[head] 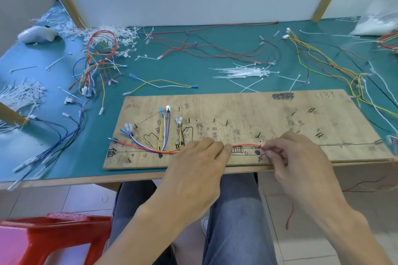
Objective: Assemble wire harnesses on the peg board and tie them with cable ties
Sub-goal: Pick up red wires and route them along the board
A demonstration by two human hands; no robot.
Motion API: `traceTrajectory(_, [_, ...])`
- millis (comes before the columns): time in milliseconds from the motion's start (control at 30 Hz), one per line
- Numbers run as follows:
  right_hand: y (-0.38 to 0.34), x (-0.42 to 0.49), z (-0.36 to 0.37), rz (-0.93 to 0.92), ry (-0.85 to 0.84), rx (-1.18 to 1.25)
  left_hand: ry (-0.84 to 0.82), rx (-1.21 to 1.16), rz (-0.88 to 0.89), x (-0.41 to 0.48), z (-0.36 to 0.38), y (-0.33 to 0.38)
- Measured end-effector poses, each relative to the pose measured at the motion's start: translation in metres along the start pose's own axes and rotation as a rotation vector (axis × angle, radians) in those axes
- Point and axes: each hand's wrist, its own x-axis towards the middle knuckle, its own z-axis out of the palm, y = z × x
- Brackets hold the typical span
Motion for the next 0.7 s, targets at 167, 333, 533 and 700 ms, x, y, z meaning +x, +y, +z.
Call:
traceTrajectory(167, [-0.007,0.003,-0.010,-0.031,-0.115,-0.074,-0.026,0.067,0.096,0.011,-0.007,-0.007])
traceTrajectory(333, [-0.009,0.013,-0.021,-0.082,-0.253,-0.219,-0.010,0.028,0.091,0.018,-0.010,-0.013])
traceTrajectory(533, [-0.019,0.065,-0.028,-0.098,-0.185,-0.102,0.005,0.091,0.073,0.034,-0.023,-0.014])
traceTrajectory(700, [-0.043,0.175,-0.010,-0.107,-0.136,0.000,-0.044,0.071,0.112,0.058,-0.030,-0.014])
